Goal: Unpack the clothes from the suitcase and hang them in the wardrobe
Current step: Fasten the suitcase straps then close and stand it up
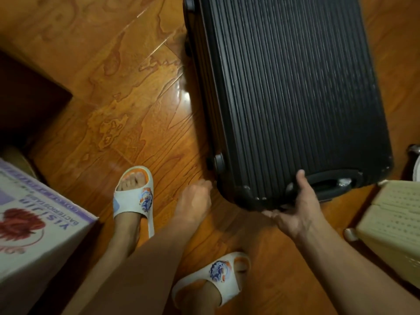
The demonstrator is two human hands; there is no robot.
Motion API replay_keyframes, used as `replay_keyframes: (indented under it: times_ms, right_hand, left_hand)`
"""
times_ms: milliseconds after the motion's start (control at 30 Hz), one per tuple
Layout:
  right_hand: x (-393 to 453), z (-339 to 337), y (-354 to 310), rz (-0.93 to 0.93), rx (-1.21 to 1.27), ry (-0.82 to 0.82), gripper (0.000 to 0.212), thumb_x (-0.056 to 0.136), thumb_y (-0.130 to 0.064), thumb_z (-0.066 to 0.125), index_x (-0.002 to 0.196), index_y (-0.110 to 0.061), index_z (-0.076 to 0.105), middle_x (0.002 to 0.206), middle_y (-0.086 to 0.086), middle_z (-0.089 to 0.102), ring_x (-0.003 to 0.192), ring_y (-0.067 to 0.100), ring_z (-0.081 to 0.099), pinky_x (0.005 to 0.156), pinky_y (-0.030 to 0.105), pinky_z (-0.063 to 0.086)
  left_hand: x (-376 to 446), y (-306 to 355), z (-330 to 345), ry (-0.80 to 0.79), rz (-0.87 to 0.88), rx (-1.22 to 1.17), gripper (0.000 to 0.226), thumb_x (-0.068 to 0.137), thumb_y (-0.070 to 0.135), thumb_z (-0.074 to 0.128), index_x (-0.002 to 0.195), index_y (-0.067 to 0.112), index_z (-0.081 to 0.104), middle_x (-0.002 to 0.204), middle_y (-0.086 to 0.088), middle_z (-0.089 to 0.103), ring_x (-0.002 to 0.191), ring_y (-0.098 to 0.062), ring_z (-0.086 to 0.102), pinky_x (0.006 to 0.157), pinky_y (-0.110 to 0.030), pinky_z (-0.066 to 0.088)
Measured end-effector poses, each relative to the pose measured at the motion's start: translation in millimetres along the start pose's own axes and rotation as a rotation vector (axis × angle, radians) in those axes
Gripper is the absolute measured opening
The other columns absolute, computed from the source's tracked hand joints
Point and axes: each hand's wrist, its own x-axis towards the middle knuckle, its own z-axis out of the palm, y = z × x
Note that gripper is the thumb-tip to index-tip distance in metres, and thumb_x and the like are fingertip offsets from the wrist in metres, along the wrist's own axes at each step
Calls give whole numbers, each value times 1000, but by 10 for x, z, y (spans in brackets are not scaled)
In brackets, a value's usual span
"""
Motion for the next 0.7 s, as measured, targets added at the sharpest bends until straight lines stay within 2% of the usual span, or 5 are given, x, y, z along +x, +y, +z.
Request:
replay_keyframes:
  times_ms: [200,367,433,567,700]
  right_hand:
    - [-303,265,-194,15,133,-42,63,90,-50,65,138,-13,50,129,20,57,115,42,58,99,64,47]
    - [-496,915,-529,-16,199,-88,32,96,-23,60,122,-11,47,105,11,61,80,23,72,79,49,60]
    - [-462,929,-555,-47,-38,15,23,96,-27,59,115,-15,56,88,3,58,63,13,61,59,35,59]
    - [-287,754,-653,-24,-274,100,47,96,-56,54,122,-17,60,96,2,60,65,11,49,72,31,55]
    - [100,645,-542,-91,-245,240,48,100,-51,48,125,-13,62,69,-1,52,52,11,42,50,25,50]
  left_hand:
    - [115,40,-280,31,-57,-12,22,98,5,47,107,15,64,101,-4,62,88,-21,63,78,-36,55]
    - [277,182,-677,61,-172,-49,23,98,4,44,96,15,65,98,-4,65,78,-19,54,68,-29,36]
    - [218,233,-797,77,-182,-54,23,101,12,46,92,16,66,93,-3,66,75,-16,52,67,-27,35]
    - [139,271,-870,172,-221,-102,25,103,19,47,88,18,67,81,4,60,72,-16,55,63,-26,33]
    - [288,239,-713,-19,-114,54,20,99,9,48,102,20,64,95,1,63,81,-17,61,71,-33,51]
